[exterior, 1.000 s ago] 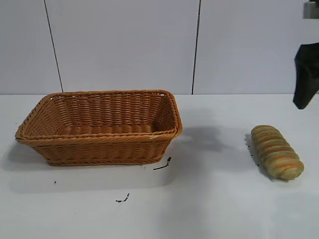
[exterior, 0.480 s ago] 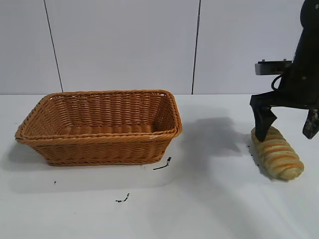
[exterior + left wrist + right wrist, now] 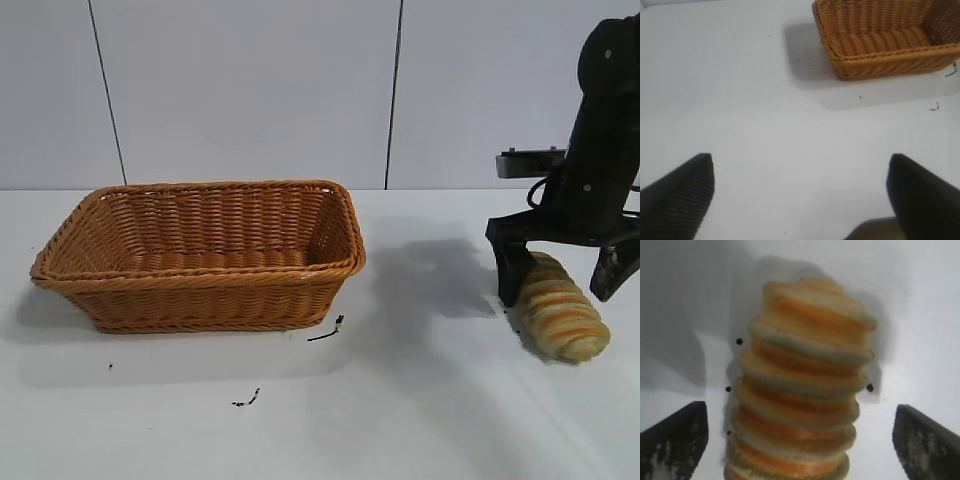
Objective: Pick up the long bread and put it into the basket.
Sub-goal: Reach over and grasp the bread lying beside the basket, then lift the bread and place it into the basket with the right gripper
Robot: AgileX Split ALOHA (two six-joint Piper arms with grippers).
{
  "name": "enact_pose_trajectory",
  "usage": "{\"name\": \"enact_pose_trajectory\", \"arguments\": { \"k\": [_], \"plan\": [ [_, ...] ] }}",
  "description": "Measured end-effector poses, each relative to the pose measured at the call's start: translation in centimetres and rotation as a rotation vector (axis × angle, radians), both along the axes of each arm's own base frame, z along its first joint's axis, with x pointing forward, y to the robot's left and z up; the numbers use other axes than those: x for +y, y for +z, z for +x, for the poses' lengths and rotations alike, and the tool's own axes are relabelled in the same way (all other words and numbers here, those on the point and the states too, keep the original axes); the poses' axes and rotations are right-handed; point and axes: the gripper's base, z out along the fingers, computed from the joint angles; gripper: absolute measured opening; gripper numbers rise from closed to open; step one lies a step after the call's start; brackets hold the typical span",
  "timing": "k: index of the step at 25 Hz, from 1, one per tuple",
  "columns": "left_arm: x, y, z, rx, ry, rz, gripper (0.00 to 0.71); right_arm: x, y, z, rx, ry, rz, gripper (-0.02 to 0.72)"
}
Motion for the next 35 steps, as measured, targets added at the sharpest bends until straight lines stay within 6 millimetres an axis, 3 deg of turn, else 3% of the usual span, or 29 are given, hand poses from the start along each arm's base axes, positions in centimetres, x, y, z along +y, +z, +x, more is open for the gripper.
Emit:
{"name": "enact_pose_trajectory", "arguments": {
  "k": [5,8,11,13,19,23,30,35],
  "plan": [
    [0.0,0.0,0.0,0.000,0.000,0.000,0.696,0.0,0.0,0.0,0.002,0.000,0.000,0.286],
    [0.0,0.0,0.0,0.000,0.000,0.000,0.696,0.0,0.1,0.0,0.006,0.000,0.000,0.168],
    [0.0,0.0,0.0,0.000,0.000,0.000,0.696,0.0,1.1,0.3,0.028,0.000,-0.001,0.149],
    [0.0,0.0,0.0,0.000,0.000,0.000,0.696,0.0,2.9,0.7,0.017,0.001,-0.001,0.143],
    [0.0,0.0,0.0,0.000,0.000,0.000,0.696,0.4,12.0,1.8,-0.107,0.015,0.001,0.139],
    [0.0,0.0,0.0,0.000,0.000,0.000,0.696,1.9,15.8,2.3,-0.171,0.073,0.003,0.136],
    [0.0,0.0,0.0,0.000,0.000,0.000,0.696,6.8,19.0,3.0,-0.291,0.292,-0.011,0.136],
    [0.0,0.0,0.0,0.000,0.000,0.000,0.696,12.5,18.8,3.7,-0.342,0.565,-0.032,0.135]
  ]
}}
